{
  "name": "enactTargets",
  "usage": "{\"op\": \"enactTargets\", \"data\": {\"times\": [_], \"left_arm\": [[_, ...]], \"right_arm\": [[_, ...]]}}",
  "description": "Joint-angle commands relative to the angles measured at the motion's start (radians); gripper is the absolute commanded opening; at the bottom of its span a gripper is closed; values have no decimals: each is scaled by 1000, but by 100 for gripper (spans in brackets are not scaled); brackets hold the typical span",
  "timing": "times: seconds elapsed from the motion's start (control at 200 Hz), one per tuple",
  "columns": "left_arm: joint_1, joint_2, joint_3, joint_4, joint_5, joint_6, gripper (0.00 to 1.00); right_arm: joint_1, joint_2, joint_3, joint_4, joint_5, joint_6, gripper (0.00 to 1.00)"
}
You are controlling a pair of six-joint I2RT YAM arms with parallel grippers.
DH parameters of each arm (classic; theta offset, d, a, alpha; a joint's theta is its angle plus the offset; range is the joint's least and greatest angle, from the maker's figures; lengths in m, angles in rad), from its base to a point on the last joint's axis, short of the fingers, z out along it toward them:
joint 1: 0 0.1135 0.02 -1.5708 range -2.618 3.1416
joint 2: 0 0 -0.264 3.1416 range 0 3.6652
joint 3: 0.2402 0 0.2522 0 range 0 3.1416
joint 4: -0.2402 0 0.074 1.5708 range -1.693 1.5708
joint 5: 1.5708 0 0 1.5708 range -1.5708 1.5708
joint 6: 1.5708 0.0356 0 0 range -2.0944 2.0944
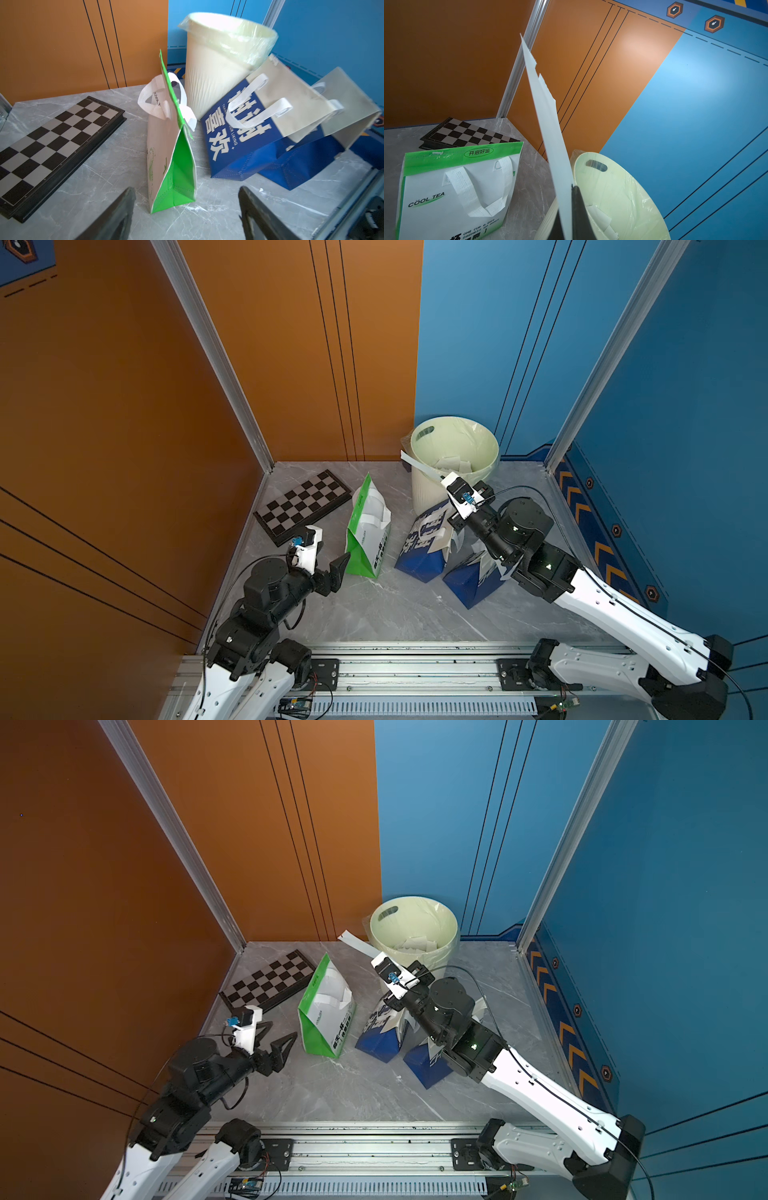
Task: Shred takeout receipts and throw away
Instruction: Place the takeout bag at the center of the board, then shred the takeout receipt.
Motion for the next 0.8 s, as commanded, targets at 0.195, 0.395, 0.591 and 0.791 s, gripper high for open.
{"op": "enactTargets", "data": {"times": [0.195,0.395,0.591,0.791], "left_arm": [[2,203,342,-89,120,76,83],[-7,454,499,112,311,52,82],[-72,627,559,280,560,79,84],[-105,722,616,288,644,145,85]], "right_arm": [[-61,-73,-44,-146,-166,182,0],[-177,-85,-10,-250,-396,304,0],[-269,-63,27,-310,-684,417,0],[-284,-26,65,-361,-863,447,0]]}}
